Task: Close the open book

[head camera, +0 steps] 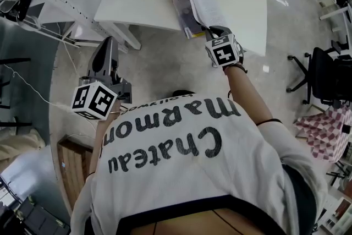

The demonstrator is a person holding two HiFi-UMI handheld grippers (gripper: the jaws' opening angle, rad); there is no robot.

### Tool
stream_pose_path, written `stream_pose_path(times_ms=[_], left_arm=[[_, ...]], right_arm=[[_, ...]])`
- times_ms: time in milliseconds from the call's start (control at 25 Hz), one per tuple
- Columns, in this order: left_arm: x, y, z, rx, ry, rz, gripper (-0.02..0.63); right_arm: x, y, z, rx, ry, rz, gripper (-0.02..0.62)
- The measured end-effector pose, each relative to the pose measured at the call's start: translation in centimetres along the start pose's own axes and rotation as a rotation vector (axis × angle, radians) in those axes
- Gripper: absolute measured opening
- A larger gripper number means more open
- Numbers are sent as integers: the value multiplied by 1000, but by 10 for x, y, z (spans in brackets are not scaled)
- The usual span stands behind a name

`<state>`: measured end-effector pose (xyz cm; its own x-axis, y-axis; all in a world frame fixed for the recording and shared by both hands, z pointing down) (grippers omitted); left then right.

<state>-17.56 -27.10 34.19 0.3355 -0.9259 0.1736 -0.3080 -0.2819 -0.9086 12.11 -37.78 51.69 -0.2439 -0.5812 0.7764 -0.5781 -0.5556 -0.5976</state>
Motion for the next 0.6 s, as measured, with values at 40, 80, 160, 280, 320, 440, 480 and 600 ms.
stream_pose_path(times_ms=[40, 80, 160, 280, 320, 440, 480, 600], left_arm=[[0, 0, -1, 0, -1, 0, 23], [1, 0, -1, 0, -2, 0, 23], [1, 0, -1, 1, -3, -1, 23], [2, 1, -2, 1, -6, -1, 23], [3, 1, -2, 1, -7, -1, 23], [4, 0, -4, -1, -8, -3, 23], [4, 0, -5, -3, -8, -4, 23], [4, 0, -5, -5, -8, -6, 23]], right_arm=[[-1, 0, 2, 13, -5, -1, 48], [-1, 0, 4, 27, -8, -1, 49], [-2, -1, 8, 49, -11, 1, 48], [-2, -2, 14, 60, -27, -1, 49], [-2, -2, 15, 66, -32, -2, 48], [-1, -4, 20, 79, -41, -6, 48], [-1, -4, 21, 79, -46, -8, 48], [-1, -5, 25, 87, -60, -12, 48]])
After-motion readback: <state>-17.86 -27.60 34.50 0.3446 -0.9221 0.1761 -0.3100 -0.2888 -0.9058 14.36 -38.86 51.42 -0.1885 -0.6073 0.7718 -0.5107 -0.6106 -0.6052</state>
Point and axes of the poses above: the fingertips, and each gripper's own axes: x forward along the fingers, z to its right, y out of its top, the point moved 2 cm from there along -x, backward along the fingers, and after that the axes turned 7 degrees about -z, right-handed, at the moved point
